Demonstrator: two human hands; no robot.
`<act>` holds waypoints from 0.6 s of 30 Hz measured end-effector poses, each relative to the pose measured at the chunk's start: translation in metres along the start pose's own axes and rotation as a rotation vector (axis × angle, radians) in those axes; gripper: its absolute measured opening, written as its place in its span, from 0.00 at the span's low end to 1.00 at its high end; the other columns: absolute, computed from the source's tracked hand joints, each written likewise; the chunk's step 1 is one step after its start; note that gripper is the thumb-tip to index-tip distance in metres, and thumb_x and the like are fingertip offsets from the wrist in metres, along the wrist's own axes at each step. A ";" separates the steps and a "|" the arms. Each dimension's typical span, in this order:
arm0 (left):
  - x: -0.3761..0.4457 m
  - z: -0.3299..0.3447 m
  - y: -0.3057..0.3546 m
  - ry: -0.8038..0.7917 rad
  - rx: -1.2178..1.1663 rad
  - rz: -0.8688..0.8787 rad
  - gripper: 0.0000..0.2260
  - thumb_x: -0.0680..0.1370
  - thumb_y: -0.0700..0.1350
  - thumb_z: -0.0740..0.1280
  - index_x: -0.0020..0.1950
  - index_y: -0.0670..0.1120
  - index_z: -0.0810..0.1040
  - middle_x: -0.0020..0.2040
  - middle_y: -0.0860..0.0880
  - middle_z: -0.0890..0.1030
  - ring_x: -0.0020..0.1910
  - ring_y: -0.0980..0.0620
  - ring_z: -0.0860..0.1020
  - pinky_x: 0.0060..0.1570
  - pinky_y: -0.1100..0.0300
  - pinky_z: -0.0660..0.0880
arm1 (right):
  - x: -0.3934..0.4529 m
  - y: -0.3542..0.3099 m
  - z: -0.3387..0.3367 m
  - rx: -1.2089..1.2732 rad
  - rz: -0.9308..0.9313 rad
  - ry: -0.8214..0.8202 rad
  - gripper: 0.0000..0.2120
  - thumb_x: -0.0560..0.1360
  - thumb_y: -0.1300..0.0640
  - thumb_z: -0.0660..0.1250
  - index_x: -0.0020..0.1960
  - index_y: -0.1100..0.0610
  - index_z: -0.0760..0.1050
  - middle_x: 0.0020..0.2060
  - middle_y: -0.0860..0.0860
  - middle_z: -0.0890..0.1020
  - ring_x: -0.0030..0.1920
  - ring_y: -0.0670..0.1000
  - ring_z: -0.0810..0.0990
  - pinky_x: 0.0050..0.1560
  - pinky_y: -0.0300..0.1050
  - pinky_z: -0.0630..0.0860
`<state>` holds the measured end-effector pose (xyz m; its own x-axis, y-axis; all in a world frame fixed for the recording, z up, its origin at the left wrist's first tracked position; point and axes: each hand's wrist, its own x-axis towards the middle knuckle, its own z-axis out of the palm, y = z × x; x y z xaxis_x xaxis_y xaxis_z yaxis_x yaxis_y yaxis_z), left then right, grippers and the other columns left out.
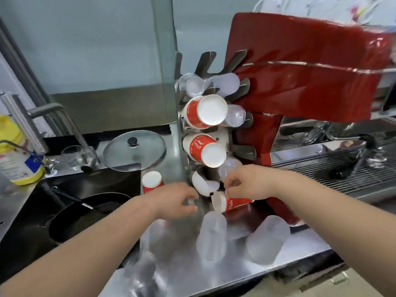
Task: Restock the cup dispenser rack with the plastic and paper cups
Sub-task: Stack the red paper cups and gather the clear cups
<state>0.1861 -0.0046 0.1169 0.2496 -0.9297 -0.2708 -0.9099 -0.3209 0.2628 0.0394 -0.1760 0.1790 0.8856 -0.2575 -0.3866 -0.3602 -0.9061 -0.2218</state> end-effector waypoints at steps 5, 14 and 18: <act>0.021 0.026 0.019 0.064 -0.179 -0.180 0.14 0.78 0.46 0.64 0.63 0.49 0.78 0.58 0.48 0.81 0.58 0.48 0.78 0.57 0.57 0.74 | 0.005 0.044 0.032 0.016 0.120 0.027 0.15 0.73 0.46 0.63 0.49 0.57 0.80 0.46 0.54 0.83 0.49 0.55 0.79 0.51 0.49 0.77; 0.035 0.033 0.057 0.066 -0.100 0.004 0.19 0.81 0.46 0.62 0.73 0.50 0.73 0.71 0.51 0.75 0.69 0.51 0.72 0.66 0.62 0.66 | 0.013 0.076 0.052 0.011 0.142 -0.036 0.16 0.77 0.47 0.61 0.50 0.60 0.76 0.51 0.57 0.78 0.56 0.58 0.76 0.51 0.45 0.71; 0.053 0.030 0.076 0.018 -0.015 0.084 0.25 0.79 0.53 0.57 0.77 0.52 0.66 0.77 0.52 0.65 0.75 0.51 0.66 0.71 0.58 0.65 | 0.017 0.080 0.055 -0.025 0.124 0.005 0.16 0.76 0.50 0.62 0.58 0.59 0.75 0.55 0.57 0.79 0.57 0.58 0.76 0.51 0.44 0.71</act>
<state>0.1202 -0.0726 0.0944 0.1792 -0.9565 -0.2303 -0.9229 -0.2446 0.2975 0.0101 -0.2343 0.1059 0.8360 -0.3698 -0.4054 -0.4598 -0.8753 -0.1499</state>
